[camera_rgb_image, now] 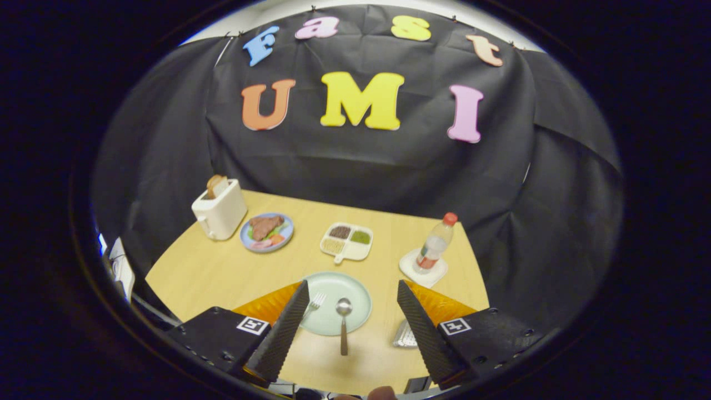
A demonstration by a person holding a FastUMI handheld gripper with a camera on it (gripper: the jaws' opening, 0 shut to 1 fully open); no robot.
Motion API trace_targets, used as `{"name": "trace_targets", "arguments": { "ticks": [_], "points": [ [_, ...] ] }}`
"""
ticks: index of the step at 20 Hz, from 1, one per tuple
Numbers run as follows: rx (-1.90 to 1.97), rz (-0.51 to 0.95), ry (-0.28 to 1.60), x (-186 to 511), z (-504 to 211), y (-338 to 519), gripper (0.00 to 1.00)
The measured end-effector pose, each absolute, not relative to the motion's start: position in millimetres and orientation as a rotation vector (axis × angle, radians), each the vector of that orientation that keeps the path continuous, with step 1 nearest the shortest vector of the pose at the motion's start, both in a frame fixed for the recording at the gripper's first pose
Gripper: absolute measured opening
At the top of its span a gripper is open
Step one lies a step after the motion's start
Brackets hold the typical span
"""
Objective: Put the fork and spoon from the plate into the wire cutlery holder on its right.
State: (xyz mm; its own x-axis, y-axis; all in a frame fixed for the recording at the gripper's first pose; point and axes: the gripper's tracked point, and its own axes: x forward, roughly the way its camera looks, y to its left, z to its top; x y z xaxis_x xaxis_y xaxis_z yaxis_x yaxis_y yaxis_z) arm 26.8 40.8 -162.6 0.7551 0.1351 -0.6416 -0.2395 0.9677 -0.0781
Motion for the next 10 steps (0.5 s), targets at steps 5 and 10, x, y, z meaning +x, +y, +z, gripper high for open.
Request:
{"name": "trace_targets", "arguments": {
  "ticks": [5, 10],
  "points": [
    [-0.147, 0.224, 0.953, 29.1, -224.7, 46.5, 0.96],
    [-0.152, 0.227, 1.21, 13.1, -287.2, 47.2, 0.96]
  ]
}}
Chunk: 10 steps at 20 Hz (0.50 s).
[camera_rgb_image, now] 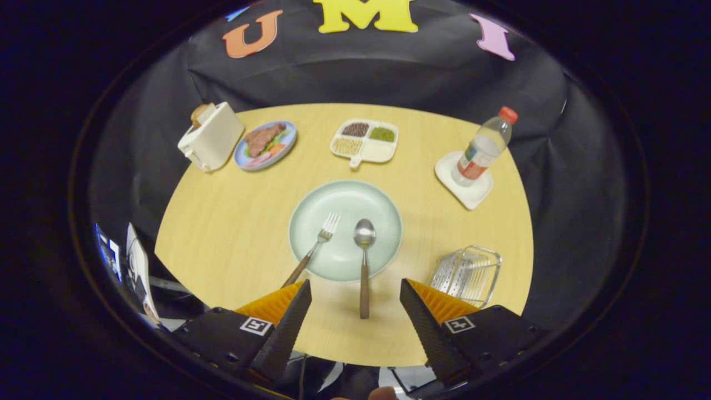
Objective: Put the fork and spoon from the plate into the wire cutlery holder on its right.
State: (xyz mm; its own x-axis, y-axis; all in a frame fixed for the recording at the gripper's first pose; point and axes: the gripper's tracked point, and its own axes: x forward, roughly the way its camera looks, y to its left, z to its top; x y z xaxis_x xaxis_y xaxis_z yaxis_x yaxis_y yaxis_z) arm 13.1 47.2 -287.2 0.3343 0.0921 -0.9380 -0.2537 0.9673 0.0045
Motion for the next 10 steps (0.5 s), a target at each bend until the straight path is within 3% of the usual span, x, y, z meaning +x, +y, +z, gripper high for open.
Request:
{"name": "trace_targets", "arguments": {
  "ticks": [8, 10],
  "points": [
    [-0.237, 0.215, 1.315, 10.8, -355.8, 50.8, 0.94],
    [-0.218, 0.19, 1.345, 10.7, -369.1, 49.0, 0.85]
  ]
}}
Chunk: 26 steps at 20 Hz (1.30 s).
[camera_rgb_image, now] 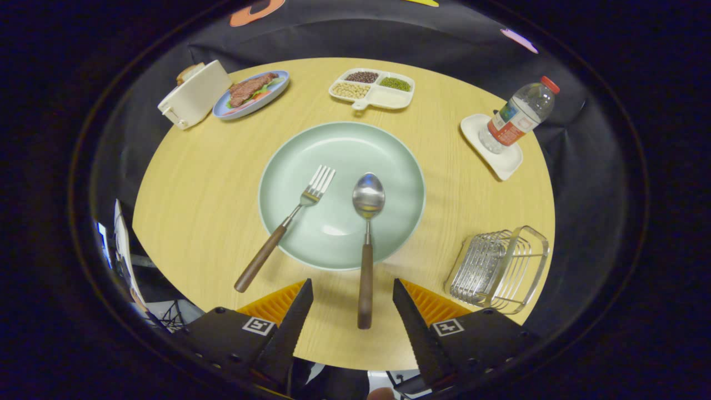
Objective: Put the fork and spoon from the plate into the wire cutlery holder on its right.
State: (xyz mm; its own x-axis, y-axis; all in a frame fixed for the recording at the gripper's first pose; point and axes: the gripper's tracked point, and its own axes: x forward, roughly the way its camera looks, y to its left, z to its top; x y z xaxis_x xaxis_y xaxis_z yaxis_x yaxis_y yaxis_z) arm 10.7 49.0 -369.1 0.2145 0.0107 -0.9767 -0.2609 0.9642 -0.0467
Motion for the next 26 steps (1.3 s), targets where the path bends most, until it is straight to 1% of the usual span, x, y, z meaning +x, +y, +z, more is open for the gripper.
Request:
{"name": "trace_targets", "arguments": {
  "ticks": [2, 7, 8, 9, 10, 11, 14, 15, 26],
  "points": [
    [-0.185, 0.173, 1.368, 11.9, -380.0, 46.9, 0.76],
    [-0.152, 0.138, 1.411, 15.2, -397.3, 37.7, 0.36],
    [-0.148, 0.135, 1.418, 15.7, -398.7, 36.9, 0.3],
    [-0.142, 0.134, 1.418, 14.2, -396.5, 37.9, 0.13],
    [-0.154, 0.137, 1.418, 15.7, -397.4, 35.8, 0.11],
    [-0.161, 0.131, 1.41, 16.8, -394.2, 33.6, 0.05],
    [-0.158, 0.133, 1.39, 17.3, -387.4, 33.2, 0.04],
    [-0.155, 0.139, 1.39, 16.7, -384.2, 34.0, 0.0],
    [-0.124, 0.167, 1.341, 15.1, -342.5, 38.6, 0.0]
  ]
}}
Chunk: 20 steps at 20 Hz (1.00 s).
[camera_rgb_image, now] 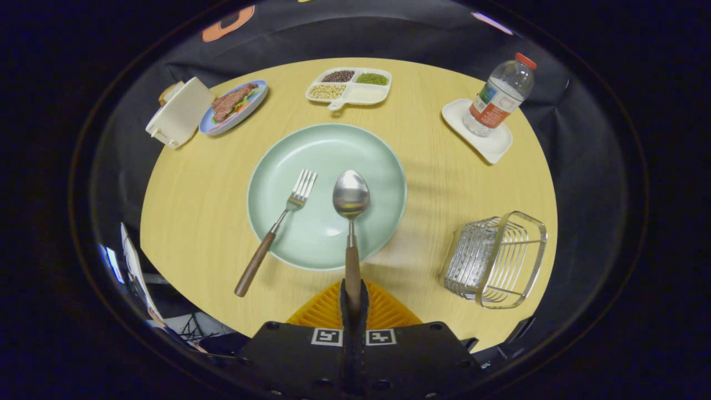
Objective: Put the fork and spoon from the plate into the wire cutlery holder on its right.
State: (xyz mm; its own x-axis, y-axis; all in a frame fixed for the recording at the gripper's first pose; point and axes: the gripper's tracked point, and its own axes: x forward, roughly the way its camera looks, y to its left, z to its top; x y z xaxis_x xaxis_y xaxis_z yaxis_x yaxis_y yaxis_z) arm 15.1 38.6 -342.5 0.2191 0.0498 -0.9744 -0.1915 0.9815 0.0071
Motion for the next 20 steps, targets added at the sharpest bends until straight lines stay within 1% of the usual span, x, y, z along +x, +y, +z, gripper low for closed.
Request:
{"name": "trace_targets", "arguments": {
  "ticks": [10, 16, 20],
  "points": [
    [-0.07, 0.194, 1.242, 16.1, -257.7, 25.8, 0.0],
    [-0.023, 0.127, 1.185, 9.7, -210.7, -36.7, 0.0],
    [-0.013, 0.059, 1.183, -2.5, -205.0, -84.7, 0.0]
  ]
}}
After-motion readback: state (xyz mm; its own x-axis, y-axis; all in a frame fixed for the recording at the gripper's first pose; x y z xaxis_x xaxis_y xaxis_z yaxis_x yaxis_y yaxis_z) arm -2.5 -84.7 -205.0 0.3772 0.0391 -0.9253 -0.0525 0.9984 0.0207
